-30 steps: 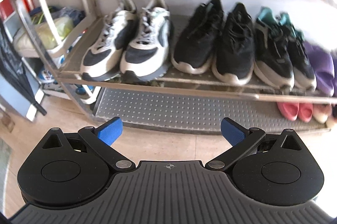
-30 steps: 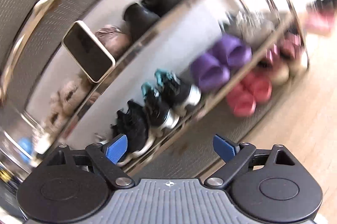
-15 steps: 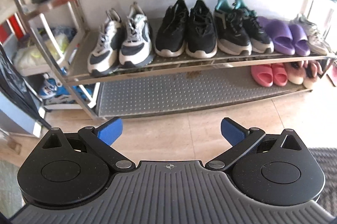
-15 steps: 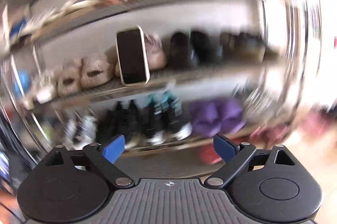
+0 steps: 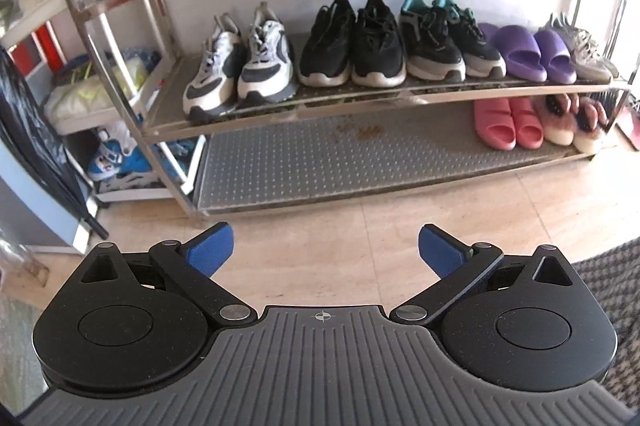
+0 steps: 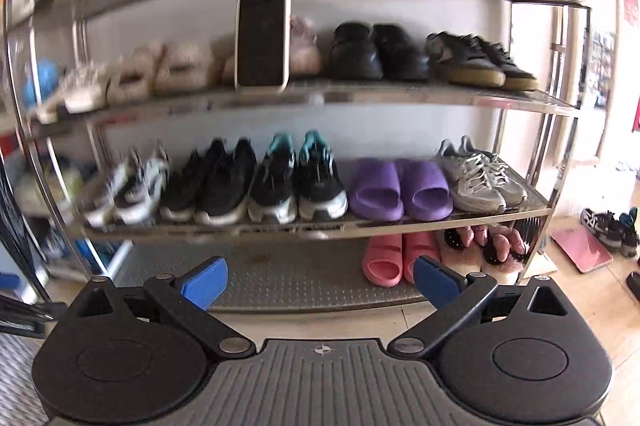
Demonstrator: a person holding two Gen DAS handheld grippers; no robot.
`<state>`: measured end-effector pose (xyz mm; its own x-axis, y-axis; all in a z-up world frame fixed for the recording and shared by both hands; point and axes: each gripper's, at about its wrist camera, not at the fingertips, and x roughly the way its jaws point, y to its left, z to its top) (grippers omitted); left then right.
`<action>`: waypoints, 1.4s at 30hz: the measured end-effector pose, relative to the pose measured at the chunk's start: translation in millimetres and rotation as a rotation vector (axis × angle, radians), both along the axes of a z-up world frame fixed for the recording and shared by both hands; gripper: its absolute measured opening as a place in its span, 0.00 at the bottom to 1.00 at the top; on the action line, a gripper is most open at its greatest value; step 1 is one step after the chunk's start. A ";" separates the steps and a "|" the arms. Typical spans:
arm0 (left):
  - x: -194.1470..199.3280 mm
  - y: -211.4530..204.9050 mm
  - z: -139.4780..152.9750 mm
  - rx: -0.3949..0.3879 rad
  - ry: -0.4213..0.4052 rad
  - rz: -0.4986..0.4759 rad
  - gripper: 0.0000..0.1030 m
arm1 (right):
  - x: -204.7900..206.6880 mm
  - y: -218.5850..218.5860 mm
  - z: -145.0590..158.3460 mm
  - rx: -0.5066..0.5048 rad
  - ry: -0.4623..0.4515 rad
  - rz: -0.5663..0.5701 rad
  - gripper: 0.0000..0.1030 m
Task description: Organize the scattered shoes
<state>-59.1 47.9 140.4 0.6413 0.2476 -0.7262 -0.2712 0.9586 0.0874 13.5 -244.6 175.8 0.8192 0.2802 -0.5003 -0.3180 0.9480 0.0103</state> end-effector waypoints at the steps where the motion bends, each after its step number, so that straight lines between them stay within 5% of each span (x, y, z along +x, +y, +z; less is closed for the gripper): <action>1: 2.5 -0.3 0.3 0.001 -0.003 -0.001 0.99 | 6.9 1.5 -7.9 -0.005 0.030 -0.005 0.97; 8: 24.9 9.1 -6.5 -0.001 0.044 0.059 0.99 | 40.3 -9.4 -22.4 0.103 0.177 -0.105 0.94; 18: 24.8 4.7 -12.6 -0.007 0.045 0.019 0.99 | 39.0 -21.3 -31.0 0.098 0.188 -0.151 0.92; 30: 20.5 19.4 -11.0 -0.109 0.050 0.090 0.99 | 37.0 -5.9 -32.7 -0.077 0.163 -0.197 0.92; 42: 20.4 16.6 -12.8 -0.091 0.073 0.082 0.99 | 37.2 -1.8 -33.7 -0.119 0.165 -0.191 0.92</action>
<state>-38.7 64.5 127.6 0.5661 0.2280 -0.7922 -0.3446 0.9384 0.0238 50.7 -246.4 142.1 0.7562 0.0601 -0.6516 -0.1368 0.9883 -0.0676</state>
